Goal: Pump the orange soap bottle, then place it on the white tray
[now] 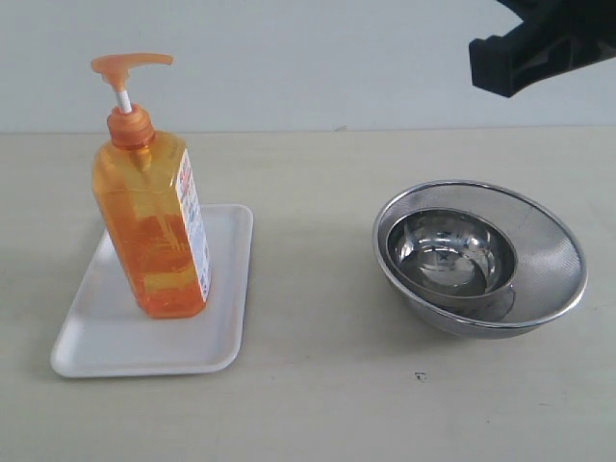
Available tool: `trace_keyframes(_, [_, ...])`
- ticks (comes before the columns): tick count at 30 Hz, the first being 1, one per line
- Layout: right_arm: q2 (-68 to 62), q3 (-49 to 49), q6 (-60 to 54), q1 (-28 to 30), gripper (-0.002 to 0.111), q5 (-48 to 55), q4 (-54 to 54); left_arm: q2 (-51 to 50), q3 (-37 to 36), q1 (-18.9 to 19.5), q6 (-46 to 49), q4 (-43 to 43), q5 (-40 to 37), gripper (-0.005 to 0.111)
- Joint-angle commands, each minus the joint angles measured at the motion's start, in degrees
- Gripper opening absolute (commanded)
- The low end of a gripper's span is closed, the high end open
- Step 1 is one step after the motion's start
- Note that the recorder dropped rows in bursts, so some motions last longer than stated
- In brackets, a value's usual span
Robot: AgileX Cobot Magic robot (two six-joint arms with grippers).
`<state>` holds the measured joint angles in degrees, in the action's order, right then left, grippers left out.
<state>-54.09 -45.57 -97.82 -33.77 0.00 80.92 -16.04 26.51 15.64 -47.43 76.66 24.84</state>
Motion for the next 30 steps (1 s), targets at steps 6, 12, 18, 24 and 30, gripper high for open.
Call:
trace_keyframes(6, [0.25,0.46,0.14,-0.08,0.0,-0.3,0.07,0.24,-0.19,-0.31,20.63,-30.53,-7.52,0.005])
trace_keyframes(12, [0.25,0.46,0.14,-0.08,0.0,-0.3,0.07,0.24,-0.19,-0.31,20.92,-38.36,-8.58,0.005])
trace_keyframes(18, [0.25,0.46,0.14,-0.08,0.0,-0.3,0.07,0.24,-2.51,-0.31,26.59,-41.85,-8.95,0.005])
trace_keyframes(24, [0.25,0.46,0.14,-0.08,0.0,-0.3,0.07,0.24,-5.66,-0.31,40.42,-51.63,-9.23,0.005])
trace_keyframes(30, [0.25,0.46,0.14,-0.08,0.0,-0.3,0.07,0.24,-6.22,-0.31,57.61,-63.24,-12.09,0.005])
